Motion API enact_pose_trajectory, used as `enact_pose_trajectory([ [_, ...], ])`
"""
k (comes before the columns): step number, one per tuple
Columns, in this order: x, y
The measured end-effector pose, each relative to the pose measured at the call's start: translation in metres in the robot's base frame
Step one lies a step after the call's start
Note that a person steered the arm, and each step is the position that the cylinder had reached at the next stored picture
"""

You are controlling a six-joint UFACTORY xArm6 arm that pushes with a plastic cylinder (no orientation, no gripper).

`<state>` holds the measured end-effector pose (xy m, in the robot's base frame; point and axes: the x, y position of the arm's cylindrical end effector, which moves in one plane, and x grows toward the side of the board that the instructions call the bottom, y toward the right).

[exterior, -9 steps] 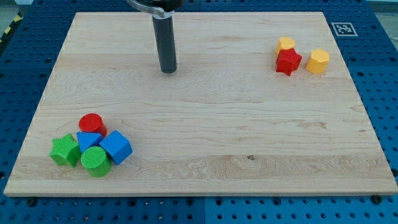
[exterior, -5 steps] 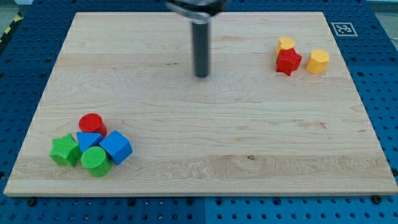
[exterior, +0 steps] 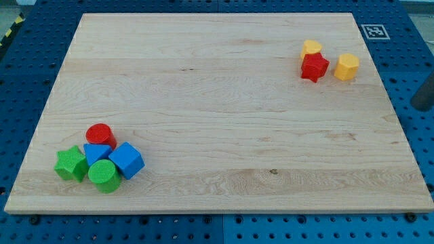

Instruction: Slide the yellow hexagon a bit left

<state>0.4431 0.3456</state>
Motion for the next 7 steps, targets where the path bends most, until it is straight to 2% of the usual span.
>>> enact_pose_trajectory([
  [1, -0.061, -0.011],
  [2, -0.077, -0.021],
  [4, -0.077, -0.095],
  [6, -0.089, -0.113],
  [7, -0.071, -0.123],
])
